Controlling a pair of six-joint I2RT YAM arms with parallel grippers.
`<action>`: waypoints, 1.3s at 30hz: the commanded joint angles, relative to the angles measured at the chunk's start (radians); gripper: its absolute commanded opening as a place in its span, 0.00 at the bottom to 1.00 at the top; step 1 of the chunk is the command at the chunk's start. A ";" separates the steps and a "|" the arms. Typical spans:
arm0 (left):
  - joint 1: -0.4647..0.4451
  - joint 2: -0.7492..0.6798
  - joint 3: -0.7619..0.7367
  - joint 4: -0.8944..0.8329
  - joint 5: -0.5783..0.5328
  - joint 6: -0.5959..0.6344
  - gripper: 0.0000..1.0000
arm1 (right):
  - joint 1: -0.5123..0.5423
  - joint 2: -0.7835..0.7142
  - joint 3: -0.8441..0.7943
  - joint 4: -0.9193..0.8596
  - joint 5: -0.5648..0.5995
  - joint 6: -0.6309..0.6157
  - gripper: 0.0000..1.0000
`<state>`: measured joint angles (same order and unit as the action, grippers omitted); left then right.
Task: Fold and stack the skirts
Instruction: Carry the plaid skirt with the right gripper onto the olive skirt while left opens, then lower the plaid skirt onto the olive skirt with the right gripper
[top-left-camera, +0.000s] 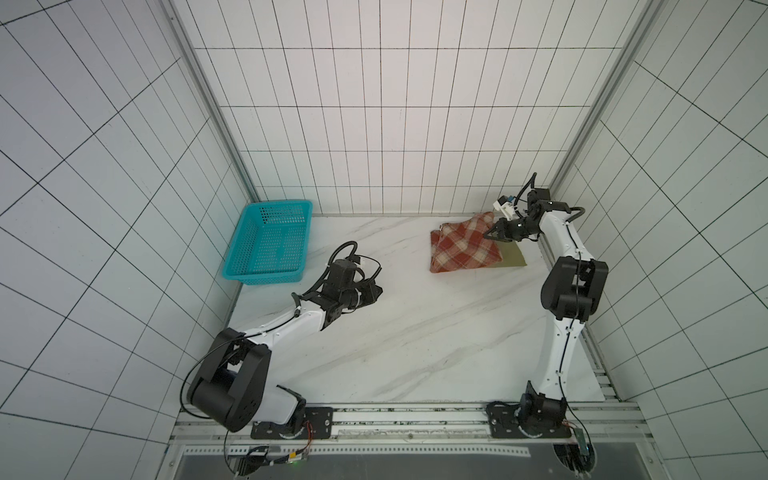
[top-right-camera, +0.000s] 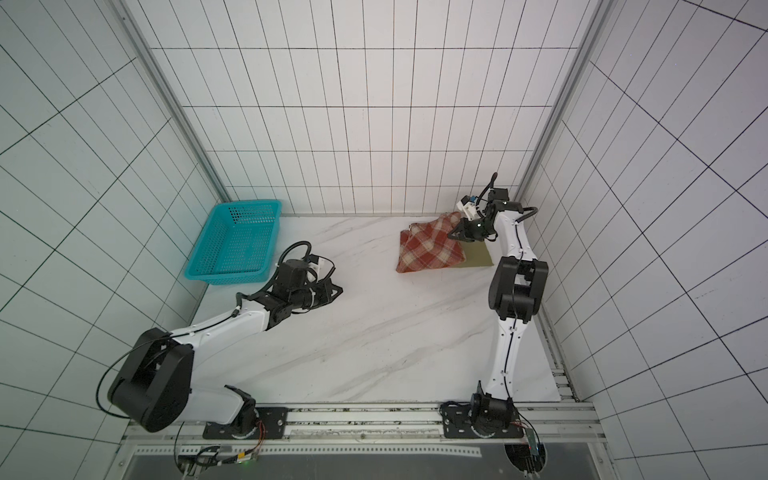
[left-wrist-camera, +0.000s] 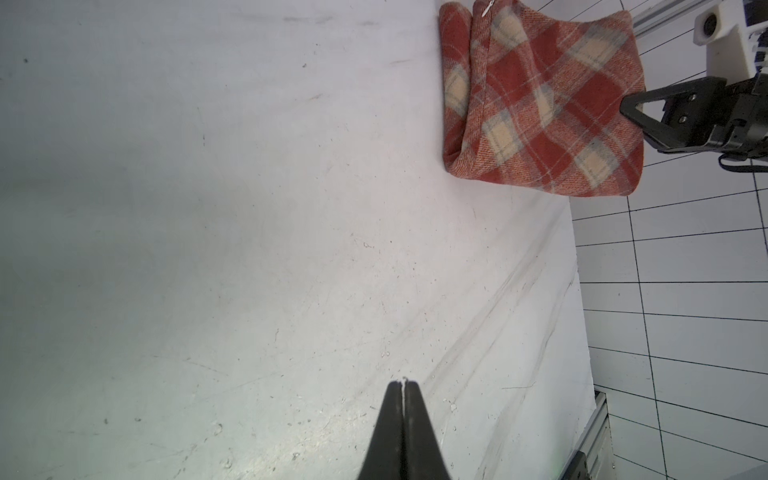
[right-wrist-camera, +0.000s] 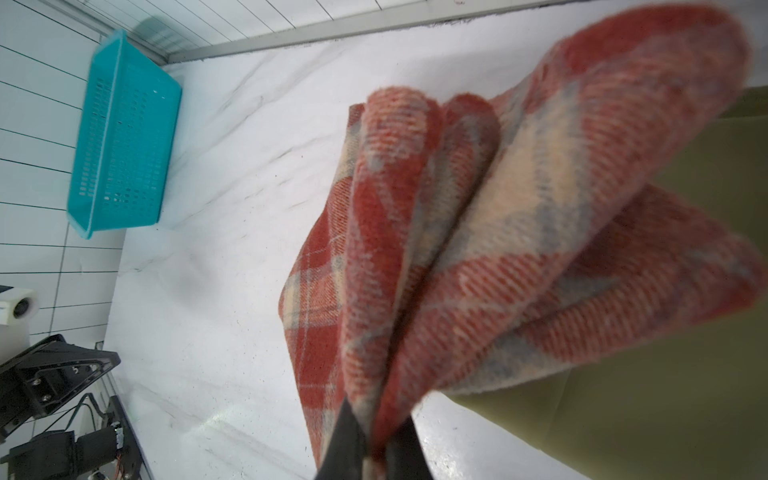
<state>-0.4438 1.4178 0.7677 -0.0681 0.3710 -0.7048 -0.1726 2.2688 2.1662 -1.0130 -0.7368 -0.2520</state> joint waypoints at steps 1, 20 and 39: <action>0.002 0.025 0.043 0.003 0.007 -0.008 0.00 | -0.025 0.030 0.162 -0.068 -0.117 -0.056 0.00; -0.020 0.102 0.141 -0.020 0.008 0.005 0.00 | -0.130 0.093 0.213 -0.095 -0.220 -0.076 0.00; -0.031 0.158 0.171 -0.026 0.000 -0.005 0.00 | -0.161 0.164 0.250 -0.098 -0.207 -0.053 0.00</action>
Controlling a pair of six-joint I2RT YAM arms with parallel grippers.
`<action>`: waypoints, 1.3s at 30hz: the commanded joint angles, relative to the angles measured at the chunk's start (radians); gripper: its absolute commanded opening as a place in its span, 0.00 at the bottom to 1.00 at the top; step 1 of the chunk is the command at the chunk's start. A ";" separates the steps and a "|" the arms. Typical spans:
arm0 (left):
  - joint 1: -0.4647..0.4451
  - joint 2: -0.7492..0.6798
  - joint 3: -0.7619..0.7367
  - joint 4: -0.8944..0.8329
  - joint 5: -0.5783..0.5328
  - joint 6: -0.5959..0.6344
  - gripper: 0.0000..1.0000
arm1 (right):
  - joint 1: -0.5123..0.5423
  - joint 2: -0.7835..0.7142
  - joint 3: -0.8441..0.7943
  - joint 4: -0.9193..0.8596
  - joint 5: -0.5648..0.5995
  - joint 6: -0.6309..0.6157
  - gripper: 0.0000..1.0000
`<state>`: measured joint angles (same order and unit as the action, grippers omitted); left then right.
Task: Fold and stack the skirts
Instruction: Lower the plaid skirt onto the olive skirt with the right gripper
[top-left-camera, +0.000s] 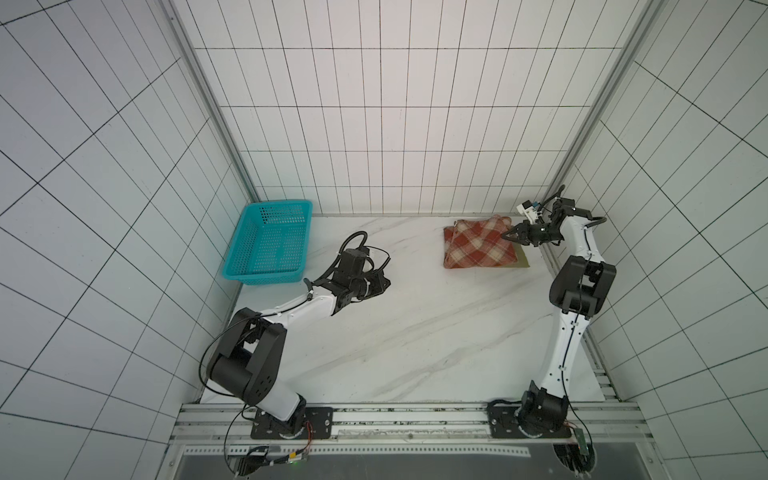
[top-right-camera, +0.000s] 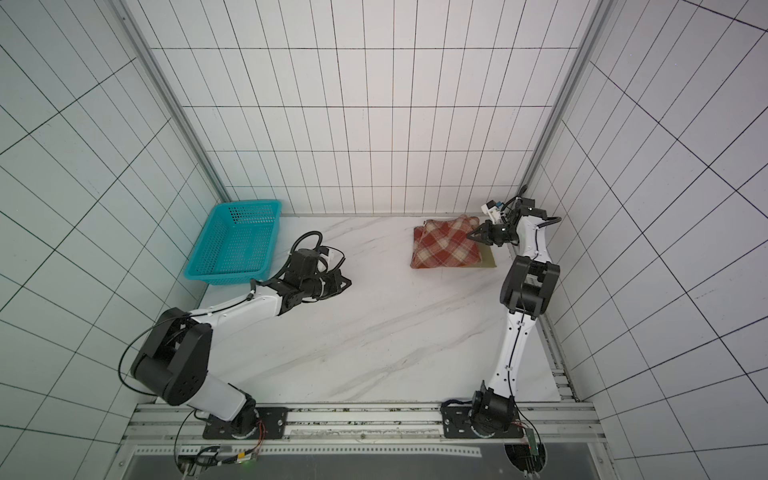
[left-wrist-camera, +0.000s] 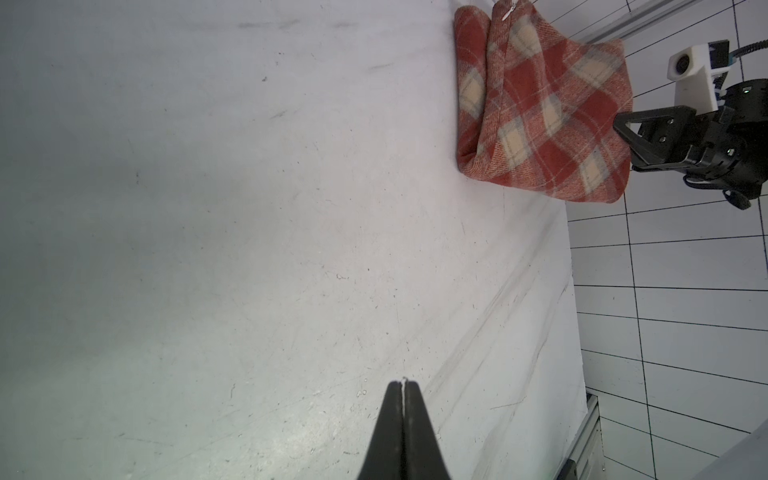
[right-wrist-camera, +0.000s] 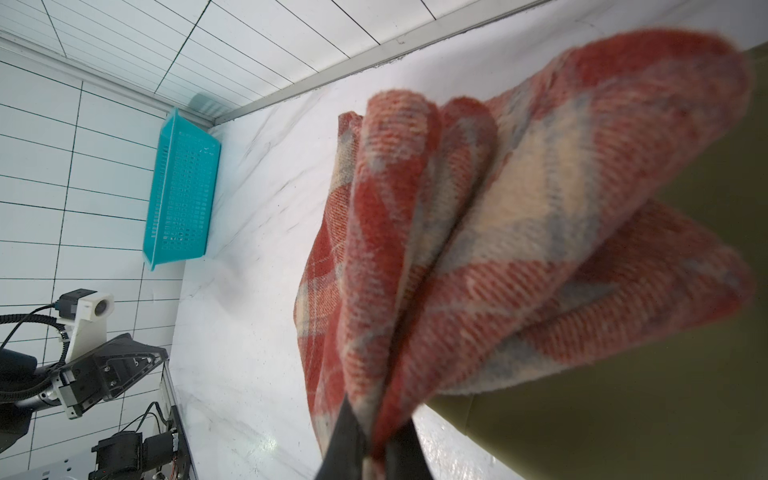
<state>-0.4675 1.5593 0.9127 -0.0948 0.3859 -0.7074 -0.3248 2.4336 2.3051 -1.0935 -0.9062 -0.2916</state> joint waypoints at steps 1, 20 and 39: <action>-0.009 0.016 0.028 -0.002 -0.016 -0.003 0.00 | -0.009 -0.002 0.116 -0.019 -0.036 -0.014 0.00; -0.025 0.024 0.037 -0.007 -0.028 -0.005 0.00 | -0.058 -0.081 0.119 -0.004 -0.190 0.020 0.00; -0.048 0.057 0.066 -0.013 -0.021 -0.008 0.00 | -0.128 0.058 0.072 0.005 -0.045 0.046 0.00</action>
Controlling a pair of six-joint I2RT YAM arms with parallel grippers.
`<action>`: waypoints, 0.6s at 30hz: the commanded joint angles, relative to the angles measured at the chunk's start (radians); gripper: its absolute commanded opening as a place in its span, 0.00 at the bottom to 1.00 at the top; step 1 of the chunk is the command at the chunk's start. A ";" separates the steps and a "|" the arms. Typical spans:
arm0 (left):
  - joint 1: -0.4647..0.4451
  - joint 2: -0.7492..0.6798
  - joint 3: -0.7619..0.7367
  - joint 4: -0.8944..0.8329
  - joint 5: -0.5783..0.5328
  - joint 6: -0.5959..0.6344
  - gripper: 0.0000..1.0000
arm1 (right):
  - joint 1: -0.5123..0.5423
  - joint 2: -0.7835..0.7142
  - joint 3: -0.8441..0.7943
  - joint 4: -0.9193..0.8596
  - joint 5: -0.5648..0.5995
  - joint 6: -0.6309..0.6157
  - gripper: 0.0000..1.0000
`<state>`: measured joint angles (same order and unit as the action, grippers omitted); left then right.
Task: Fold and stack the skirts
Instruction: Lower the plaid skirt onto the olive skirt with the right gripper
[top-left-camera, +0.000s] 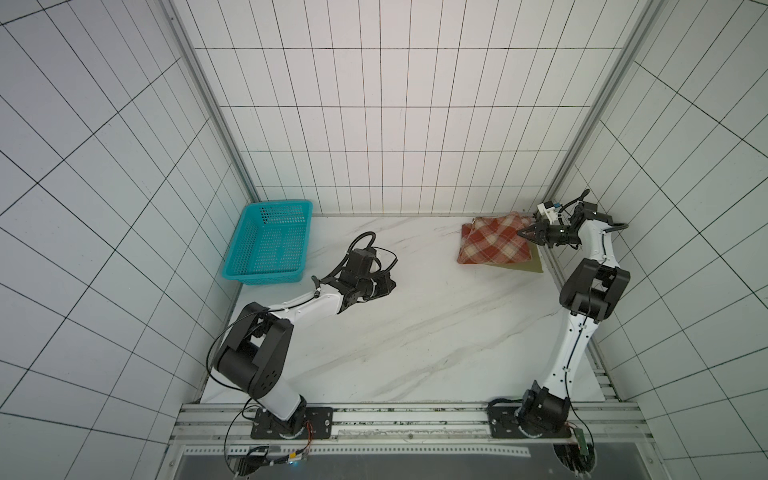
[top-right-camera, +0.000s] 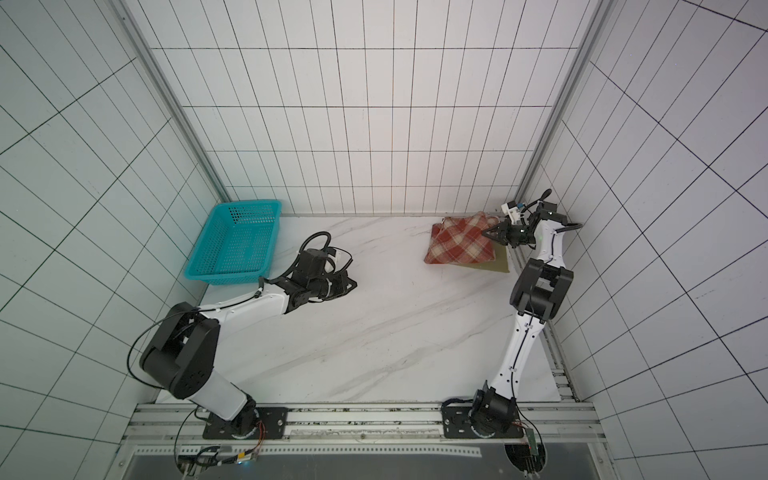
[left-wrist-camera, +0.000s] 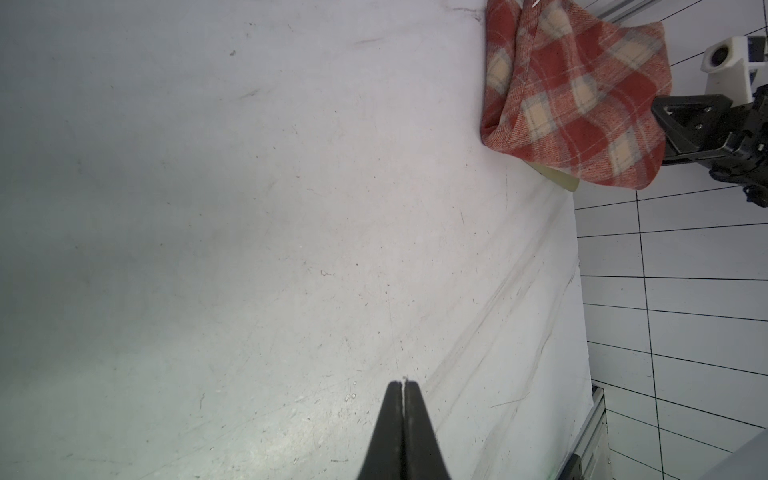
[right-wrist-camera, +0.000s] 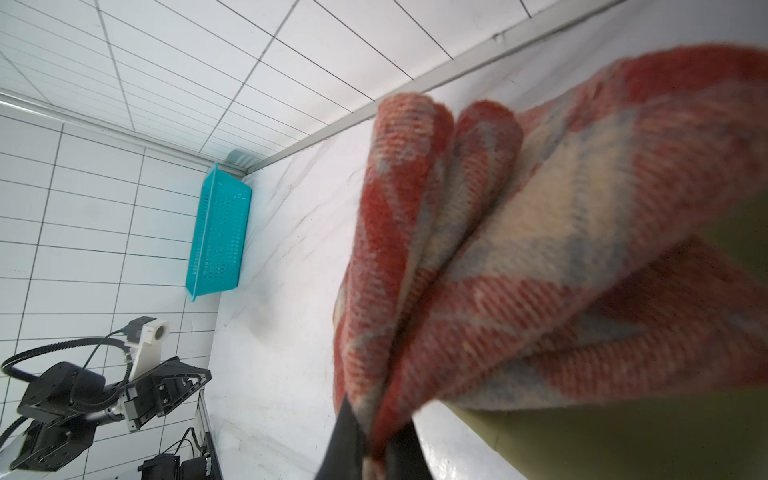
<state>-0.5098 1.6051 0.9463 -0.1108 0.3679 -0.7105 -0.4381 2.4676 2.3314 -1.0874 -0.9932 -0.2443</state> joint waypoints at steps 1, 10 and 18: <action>-0.006 0.013 0.034 0.002 -0.004 -0.004 0.00 | -0.015 0.029 0.046 0.003 0.075 0.005 0.00; -0.012 0.014 0.034 0.002 -0.006 -0.004 0.00 | -0.016 0.027 -0.030 0.132 0.213 0.084 0.00; -0.012 0.015 0.031 0.004 -0.009 -0.003 0.00 | 0.005 -0.033 -0.157 0.262 0.337 0.128 0.16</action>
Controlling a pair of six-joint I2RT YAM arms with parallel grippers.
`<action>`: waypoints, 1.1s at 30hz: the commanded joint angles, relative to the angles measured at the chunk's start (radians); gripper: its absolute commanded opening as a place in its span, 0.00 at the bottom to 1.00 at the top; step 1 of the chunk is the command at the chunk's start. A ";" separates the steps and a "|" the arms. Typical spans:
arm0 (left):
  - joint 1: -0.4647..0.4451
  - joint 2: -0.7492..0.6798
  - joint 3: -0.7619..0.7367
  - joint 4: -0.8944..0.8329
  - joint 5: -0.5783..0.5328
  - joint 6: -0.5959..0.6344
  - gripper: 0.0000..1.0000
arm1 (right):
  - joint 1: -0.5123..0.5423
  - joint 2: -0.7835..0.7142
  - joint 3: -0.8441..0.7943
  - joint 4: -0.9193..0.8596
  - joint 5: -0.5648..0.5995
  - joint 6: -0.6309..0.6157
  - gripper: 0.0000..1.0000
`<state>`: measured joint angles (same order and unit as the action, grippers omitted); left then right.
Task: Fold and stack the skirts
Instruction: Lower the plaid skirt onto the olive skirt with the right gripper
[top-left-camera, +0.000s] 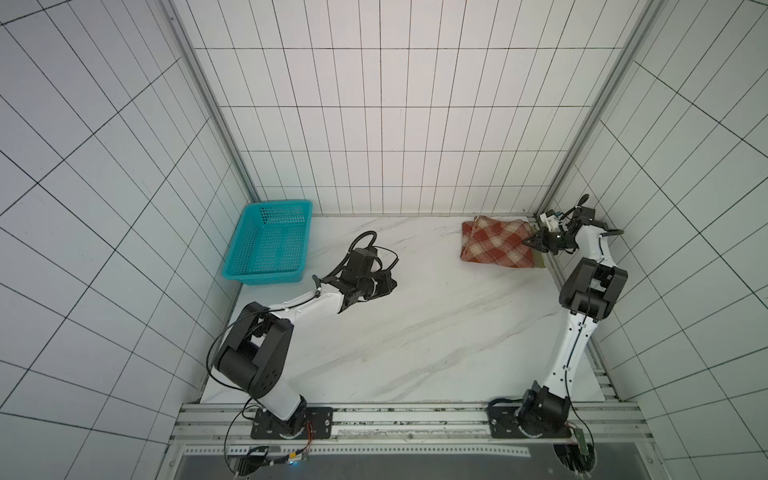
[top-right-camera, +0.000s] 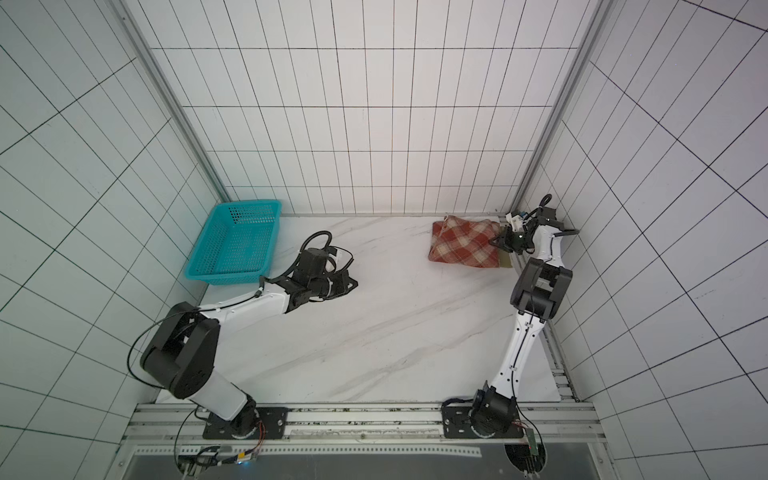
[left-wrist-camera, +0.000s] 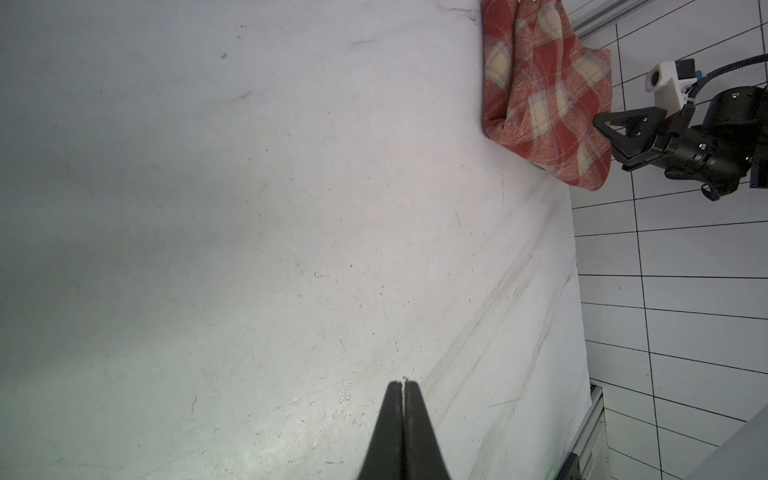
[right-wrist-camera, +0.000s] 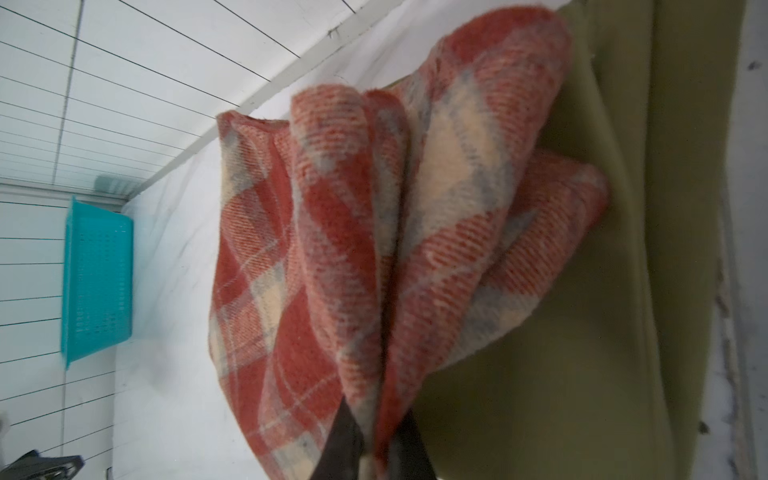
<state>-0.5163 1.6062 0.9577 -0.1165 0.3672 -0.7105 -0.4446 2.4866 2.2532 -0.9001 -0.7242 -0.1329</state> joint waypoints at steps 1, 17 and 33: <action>-0.004 0.013 0.018 0.013 -0.009 -0.002 0.00 | 0.017 -0.061 -0.098 0.093 0.091 0.025 0.18; -0.004 -0.026 -0.049 0.055 -0.015 -0.007 0.00 | 0.152 -0.108 -0.192 0.159 0.318 -0.006 0.22; -0.004 -0.019 -0.053 0.073 -0.004 -0.003 0.00 | 0.191 -0.174 -0.258 0.169 0.350 -0.063 0.00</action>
<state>-0.5163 1.5963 0.9024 -0.0673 0.3641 -0.7151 -0.2619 2.3573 2.0480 -0.7204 -0.3790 -0.1638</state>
